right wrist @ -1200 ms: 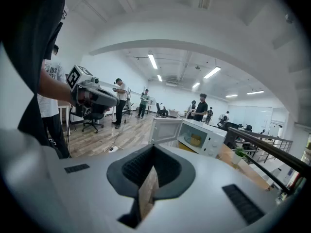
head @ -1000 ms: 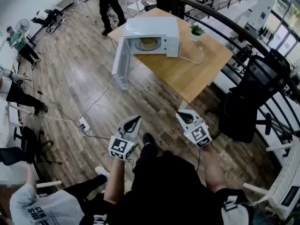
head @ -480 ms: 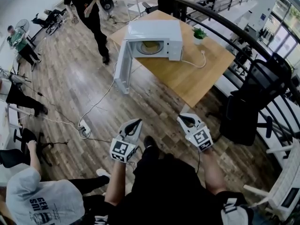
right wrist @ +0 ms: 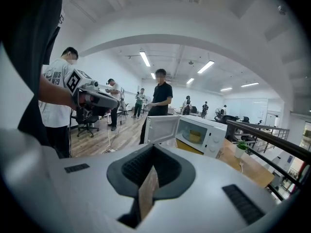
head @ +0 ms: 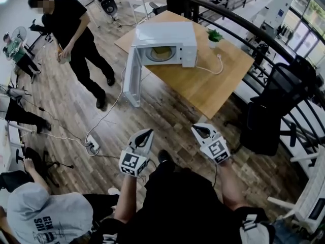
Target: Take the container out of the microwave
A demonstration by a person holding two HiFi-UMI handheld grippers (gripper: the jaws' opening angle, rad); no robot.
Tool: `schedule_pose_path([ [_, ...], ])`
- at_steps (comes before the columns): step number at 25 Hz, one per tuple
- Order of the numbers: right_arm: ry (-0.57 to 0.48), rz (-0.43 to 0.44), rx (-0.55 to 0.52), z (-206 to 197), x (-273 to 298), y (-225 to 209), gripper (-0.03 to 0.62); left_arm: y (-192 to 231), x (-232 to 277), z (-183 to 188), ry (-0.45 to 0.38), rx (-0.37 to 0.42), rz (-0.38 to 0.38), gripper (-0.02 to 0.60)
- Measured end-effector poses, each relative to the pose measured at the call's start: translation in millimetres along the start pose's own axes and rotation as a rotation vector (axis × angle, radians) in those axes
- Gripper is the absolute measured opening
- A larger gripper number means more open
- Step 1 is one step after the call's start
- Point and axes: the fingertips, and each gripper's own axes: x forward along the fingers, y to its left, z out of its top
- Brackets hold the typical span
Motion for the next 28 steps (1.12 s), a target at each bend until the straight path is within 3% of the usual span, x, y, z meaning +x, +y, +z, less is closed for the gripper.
schedule_pose_path([
  [28,0.081,-0.109,0.006,22.2,126.1,-52.2,-0.002,139.9,86.8,7.4,-0.017,-0.003,-0.143,0.002],
])
